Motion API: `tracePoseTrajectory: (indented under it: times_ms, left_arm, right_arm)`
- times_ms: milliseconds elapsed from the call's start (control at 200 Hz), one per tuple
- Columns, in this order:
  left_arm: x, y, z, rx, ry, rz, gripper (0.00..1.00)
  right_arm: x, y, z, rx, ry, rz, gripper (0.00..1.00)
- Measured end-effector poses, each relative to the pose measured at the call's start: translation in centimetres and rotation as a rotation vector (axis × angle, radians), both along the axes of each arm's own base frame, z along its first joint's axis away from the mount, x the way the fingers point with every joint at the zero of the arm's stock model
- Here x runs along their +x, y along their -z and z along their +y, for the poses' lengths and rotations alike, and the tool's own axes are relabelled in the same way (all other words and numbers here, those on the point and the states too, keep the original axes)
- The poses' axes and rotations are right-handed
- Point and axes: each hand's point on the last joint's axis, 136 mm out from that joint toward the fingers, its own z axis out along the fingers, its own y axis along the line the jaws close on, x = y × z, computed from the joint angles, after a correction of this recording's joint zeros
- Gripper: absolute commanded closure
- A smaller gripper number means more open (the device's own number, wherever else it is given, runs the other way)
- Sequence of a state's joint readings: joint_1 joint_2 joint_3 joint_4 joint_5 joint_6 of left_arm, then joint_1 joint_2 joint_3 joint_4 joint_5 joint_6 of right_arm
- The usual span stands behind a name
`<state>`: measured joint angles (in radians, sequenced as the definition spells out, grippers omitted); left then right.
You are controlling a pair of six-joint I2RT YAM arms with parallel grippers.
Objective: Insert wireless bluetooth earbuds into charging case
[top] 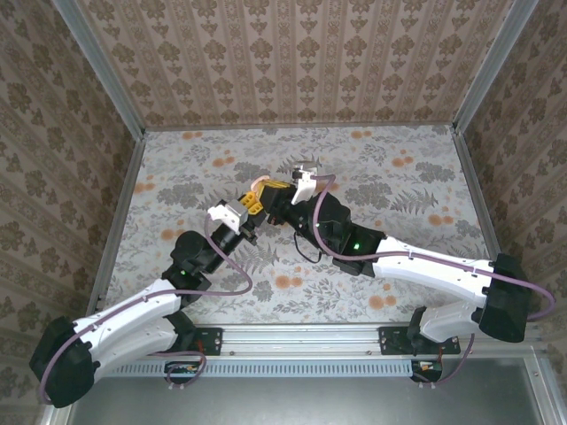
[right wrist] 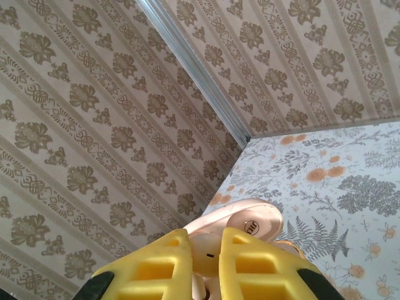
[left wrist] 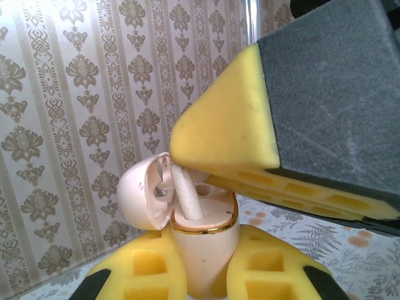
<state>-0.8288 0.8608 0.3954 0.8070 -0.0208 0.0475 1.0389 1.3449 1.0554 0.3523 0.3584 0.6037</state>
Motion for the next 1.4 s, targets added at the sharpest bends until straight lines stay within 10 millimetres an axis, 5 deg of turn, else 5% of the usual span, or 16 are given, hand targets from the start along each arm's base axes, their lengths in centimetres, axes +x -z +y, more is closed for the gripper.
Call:
tracePoseTrajectory:
  times_ms: [745, 1145, 1400]
  left_arm:
    - [0.2, 0.3, 0.3, -0.013, 0.001, 0.019, 1.0]
    - [0.3, 0.6, 0.3, -0.002, 0.008, 0.03, 1.0]
    - [-0.2, -0.8, 0.9, -0.056, 0.034, 0.012, 1.0]
  right_arm:
    - [-0.5, 0.6, 0.5, -0.093, -0.047, -0.095, 0.85]
    - [-1.1, 0.5, 1.0, -0.135, -0.092, -0.075, 0.51]
    - [-2.2, -1.7, -1.5, -0.168, -0.115, 0.01, 0.45]
